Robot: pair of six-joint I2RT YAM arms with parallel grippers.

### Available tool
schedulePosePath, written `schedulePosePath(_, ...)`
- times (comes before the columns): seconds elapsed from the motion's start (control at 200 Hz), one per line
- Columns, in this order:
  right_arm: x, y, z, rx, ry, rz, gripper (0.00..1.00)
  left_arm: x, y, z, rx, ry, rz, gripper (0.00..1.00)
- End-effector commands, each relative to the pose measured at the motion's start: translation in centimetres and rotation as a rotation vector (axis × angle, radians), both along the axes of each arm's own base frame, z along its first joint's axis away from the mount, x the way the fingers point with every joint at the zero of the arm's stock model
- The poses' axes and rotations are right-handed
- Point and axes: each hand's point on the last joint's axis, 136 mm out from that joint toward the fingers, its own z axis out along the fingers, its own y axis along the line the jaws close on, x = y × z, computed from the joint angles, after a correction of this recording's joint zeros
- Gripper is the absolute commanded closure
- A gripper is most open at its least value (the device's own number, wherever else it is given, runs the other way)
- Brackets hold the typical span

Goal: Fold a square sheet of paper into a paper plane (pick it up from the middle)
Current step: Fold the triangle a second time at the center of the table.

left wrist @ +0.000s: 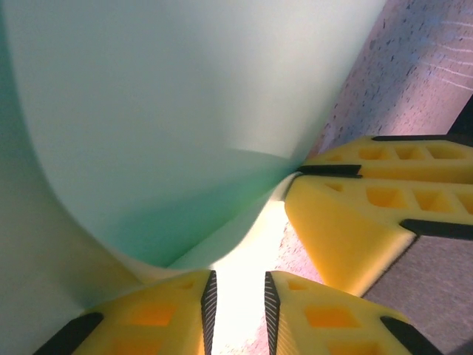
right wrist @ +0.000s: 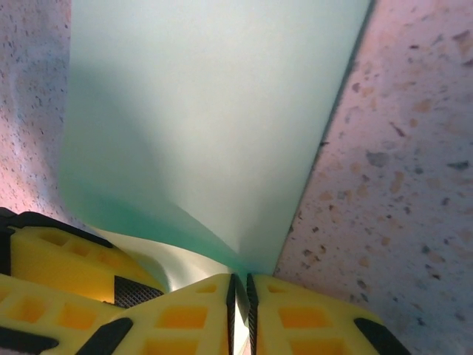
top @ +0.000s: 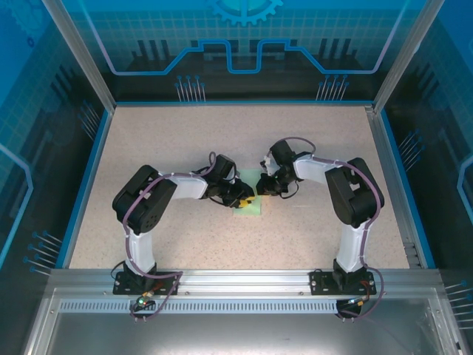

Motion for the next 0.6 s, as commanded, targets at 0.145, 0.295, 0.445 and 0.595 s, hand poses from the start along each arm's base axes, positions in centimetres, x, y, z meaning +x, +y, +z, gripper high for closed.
schedulePosePath(0.145, -0.3, -0.3, 2.6, -0.019, -0.038, -0.018, 0.78, -1.0, 0.6, -2.0, 0.082, 0.058, -0.008, 0.73)
schedulePosePath(0.295, -0.3, -0.5, 3.6, -0.011, -0.065, -0.027, 0.78, -1.1, 0.8, -2.2, 0.094, 0.068, 0.000, 0.73)
schedulePosePath(0.445, -0.6, 0.0, 3.6, 0.017, -0.061, -0.011, 0.85, -1.1, 1.1, -2.4, 0.107, 0.074, 0.013, 0.74)
schedulePosePath(0.595, -1.1, 0.9, 2.7, 0.056, -0.012, 0.017, 0.89, -1.1, 1.3, -2.3, 0.114, 0.075, 0.027, 0.76)
